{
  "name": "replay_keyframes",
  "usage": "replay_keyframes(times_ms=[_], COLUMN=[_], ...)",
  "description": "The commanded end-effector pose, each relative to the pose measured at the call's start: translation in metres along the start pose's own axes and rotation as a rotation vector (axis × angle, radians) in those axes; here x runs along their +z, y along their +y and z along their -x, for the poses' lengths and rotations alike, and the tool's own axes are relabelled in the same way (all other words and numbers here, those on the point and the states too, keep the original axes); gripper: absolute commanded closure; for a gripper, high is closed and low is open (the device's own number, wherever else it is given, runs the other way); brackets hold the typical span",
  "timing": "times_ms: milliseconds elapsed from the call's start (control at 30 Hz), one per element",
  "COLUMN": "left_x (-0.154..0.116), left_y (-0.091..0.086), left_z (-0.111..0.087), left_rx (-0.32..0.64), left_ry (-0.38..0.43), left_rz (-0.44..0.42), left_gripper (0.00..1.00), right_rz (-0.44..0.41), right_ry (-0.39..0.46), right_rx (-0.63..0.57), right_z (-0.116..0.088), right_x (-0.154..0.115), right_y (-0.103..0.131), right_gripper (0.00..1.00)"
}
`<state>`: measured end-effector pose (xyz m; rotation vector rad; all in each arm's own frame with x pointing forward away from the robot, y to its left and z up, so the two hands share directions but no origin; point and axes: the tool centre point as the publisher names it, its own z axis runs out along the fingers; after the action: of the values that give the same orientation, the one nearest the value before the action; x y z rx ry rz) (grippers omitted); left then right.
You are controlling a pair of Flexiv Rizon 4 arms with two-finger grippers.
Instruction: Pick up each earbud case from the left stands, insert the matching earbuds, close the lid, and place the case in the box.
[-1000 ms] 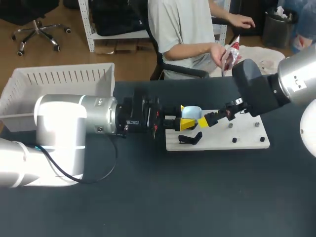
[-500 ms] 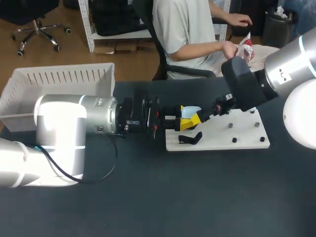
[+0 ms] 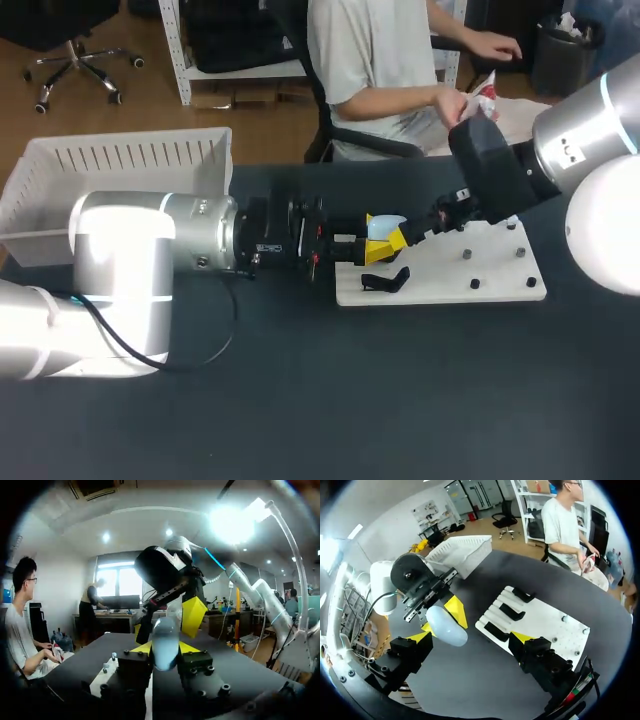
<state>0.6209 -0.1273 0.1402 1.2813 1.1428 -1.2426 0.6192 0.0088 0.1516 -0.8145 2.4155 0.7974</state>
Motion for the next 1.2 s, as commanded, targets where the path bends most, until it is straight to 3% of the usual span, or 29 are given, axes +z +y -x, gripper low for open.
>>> replay_keyframes(times_ms=[33,500,667,733,800,1000,1200], left_x=[0.001,0.001,0.001,0.001,0.001,0.001,0.001], left_y=[-0.001,-0.001,-0.001,-0.001,-0.001,-0.001,-0.001], left_z=[0.000,0.000,0.000,0.000,0.000,0.000,0.000], left_rx=[0.002,0.002,0.002,0.002,0.002,0.002,0.002], left_ry=[0.000,0.000,0.000,0.000,0.000,0.000,0.000], left_rz=[0.006,0.006,0.006,0.006,0.006,0.006,0.006], left_gripper=[1.00,1.00,1.00,1.00,1.00,1.00,1.00], right_rz=[-0.005,-0.021,-0.075,-0.134,-0.240,-0.438,-0.533], right_ry=[0.000,-0.041,-0.084,-0.092,-0.063,0.089,0.294], right_rx=[0.005,0.005,-0.012,-0.019,-0.046,-0.014,0.054], right_z=[0.002,0.014,0.028,0.034,0.039,0.043,0.029], right_x=[0.001,-0.009,-0.026,-0.037,-0.048,-0.071,-0.066], right_y=[-0.004,-0.010,-0.018,-0.029,-0.043,-0.093,-0.138], right_gripper=[0.00,0.00,0.00,0.00,0.00,0.00,0.00])
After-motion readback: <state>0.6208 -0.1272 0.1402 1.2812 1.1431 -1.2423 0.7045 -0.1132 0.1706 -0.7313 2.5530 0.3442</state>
